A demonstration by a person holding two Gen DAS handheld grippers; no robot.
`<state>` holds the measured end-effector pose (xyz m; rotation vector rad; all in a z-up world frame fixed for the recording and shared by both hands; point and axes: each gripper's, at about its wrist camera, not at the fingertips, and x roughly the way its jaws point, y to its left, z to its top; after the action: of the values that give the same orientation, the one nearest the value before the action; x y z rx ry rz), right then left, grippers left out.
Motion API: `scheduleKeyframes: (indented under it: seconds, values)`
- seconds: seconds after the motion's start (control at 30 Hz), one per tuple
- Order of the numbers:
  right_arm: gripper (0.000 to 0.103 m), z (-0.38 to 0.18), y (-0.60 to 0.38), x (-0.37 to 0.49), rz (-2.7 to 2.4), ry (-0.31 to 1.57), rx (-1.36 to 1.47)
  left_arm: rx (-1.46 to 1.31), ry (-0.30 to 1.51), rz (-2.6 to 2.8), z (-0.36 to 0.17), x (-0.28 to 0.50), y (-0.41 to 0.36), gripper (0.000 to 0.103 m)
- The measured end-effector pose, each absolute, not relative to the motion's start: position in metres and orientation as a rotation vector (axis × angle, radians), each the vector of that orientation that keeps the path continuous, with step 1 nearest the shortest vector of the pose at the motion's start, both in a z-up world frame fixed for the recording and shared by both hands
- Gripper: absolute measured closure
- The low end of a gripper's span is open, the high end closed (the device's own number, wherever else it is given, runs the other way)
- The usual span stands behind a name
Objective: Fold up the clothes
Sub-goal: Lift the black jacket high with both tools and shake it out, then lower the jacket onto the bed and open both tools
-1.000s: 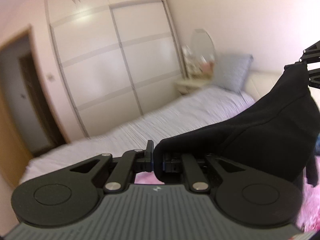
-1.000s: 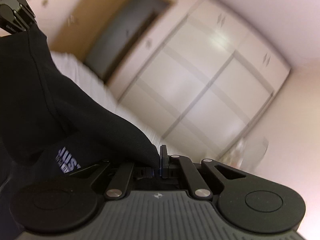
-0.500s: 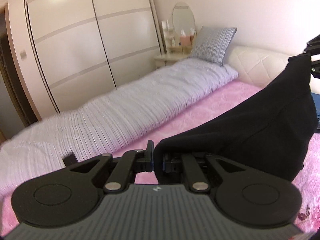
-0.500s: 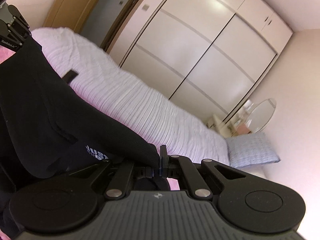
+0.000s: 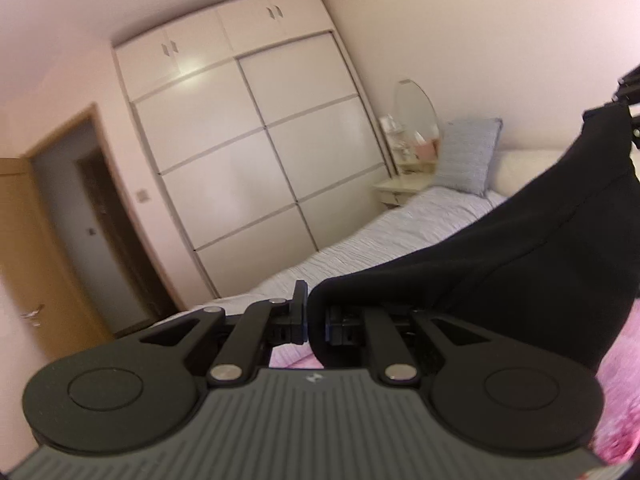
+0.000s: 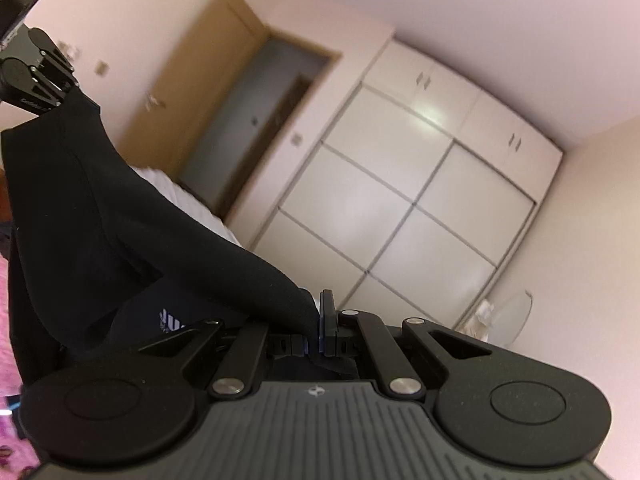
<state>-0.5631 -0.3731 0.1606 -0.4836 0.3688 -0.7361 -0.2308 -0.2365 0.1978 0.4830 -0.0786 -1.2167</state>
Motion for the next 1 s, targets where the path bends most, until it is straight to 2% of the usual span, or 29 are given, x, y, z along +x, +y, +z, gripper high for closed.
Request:
scheduleKeyframes:
  seconds: [0.13,0.27,0.37,0.47,0.63,0.77,0.8,0.83,0.87,0.9,0.93,1.0]
  values:
    - [0.103,0.206,-0.334,-0.612,-0.724,0.282,-0.558,0.459,-0.141,-1.181,0.252,-0.274,-0.202,0.096]
    - [0.103,0.240,-0.331,-0.632,-0.746,0.224,-0.593,0.452,-0.191,-1.170,0.291,-0.292,-0.200,0.095]
    - [0.102,0.244,-0.344,-0.631,-0.746,0.251,-0.609,0.451,-0.168,-1.186,0.295,-0.288,-0.222,0.095]
    - [0.102,0.222,-0.384,-0.606,-0.738,0.330,-0.594,0.484,-0.108,-1.210,0.273,-0.272,-0.265,0.094]
    - [0.102,0.142,-0.493,-0.528,-0.707,0.533,-0.503,0.565,0.106,-1.267,0.189,-0.208,-0.384,0.094]
    - [0.102,0.045,-0.599,-0.440,-0.684,0.709,-0.452,0.621,0.287,-1.260,0.085,-0.138,-0.507,0.094]
    - [0.101,0.017,-0.626,-0.418,-0.682,0.743,-0.436,0.635,0.334,-1.252,0.057,-0.128,-0.525,0.091]
    - [0.099,-0.015,-0.653,-0.396,-0.685,0.788,-0.419,0.649,0.383,-1.243,0.029,-0.119,-0.540,0.084]
    - [0.093,-0.049,-0.676,-0.379,-0.690,0.850,-0.383,0.663,0.431,-1.233,0.001,-0.110,-0.555,0.083]
    - [0.079,-0.083,-0.696,-0.363,-0.694,0.917,-0.340,0.676,0.480,-1.223,-0.027,-0.102,-0.569,0.083]
    - [0.072,-0.116,-0.717,-0.348,-0.697,0.984,-0.297,0.690,0.528,-1.212,-0.055,-0.093,-0.584,0.083]
    - [0.066,-0.161,-0.724,-0.341,-0.689,1.052,-0.244,0.716,0.624,-1.188,-0.111,-0.076,-0.614,0.083]
